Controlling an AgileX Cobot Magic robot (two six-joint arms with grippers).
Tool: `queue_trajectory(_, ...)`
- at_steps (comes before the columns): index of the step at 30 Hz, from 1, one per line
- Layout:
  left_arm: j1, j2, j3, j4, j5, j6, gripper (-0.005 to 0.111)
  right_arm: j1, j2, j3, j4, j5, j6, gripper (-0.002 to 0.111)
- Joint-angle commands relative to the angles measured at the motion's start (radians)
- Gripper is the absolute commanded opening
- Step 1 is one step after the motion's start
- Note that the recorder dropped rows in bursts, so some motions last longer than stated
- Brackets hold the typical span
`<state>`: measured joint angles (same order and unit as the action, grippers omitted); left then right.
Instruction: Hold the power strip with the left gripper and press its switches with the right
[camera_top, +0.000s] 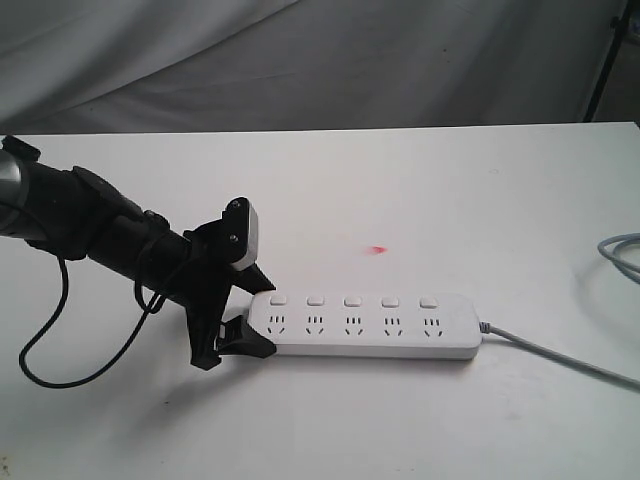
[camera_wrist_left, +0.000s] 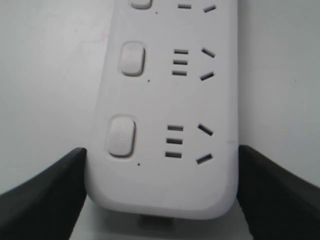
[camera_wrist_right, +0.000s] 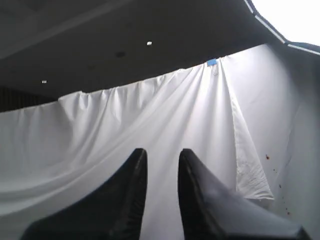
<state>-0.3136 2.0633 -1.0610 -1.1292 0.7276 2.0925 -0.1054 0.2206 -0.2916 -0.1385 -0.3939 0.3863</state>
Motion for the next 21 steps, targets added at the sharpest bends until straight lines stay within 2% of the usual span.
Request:
queue_trajectory(1,-0.005,0.002,-0.004,-0.014,-0.009,0.001,0.000,0.005,0.219,-0.170,-0.165,0.068,0.103,0.021)
queue_trajectory(4,-0.005,0.002,-0.004,-0.014,-0.009,0.001,0.000,0.005,0.402,-0.309,-0.281,0.085,0.173,0.017)
queue_trajectory(10,-0.005,0.002,-0.004,-0.014,-0.009,0.001,0.000,0.005,0.636,-0.513,-0.365,0.160,0.173,0.000)
queue_trajectory(21,-0.005,0.002,-0.004,-0.014,-0.009,0.001,0.000,0.005,0.922,-0.753,-0.682,0.218,0.213,0.000)
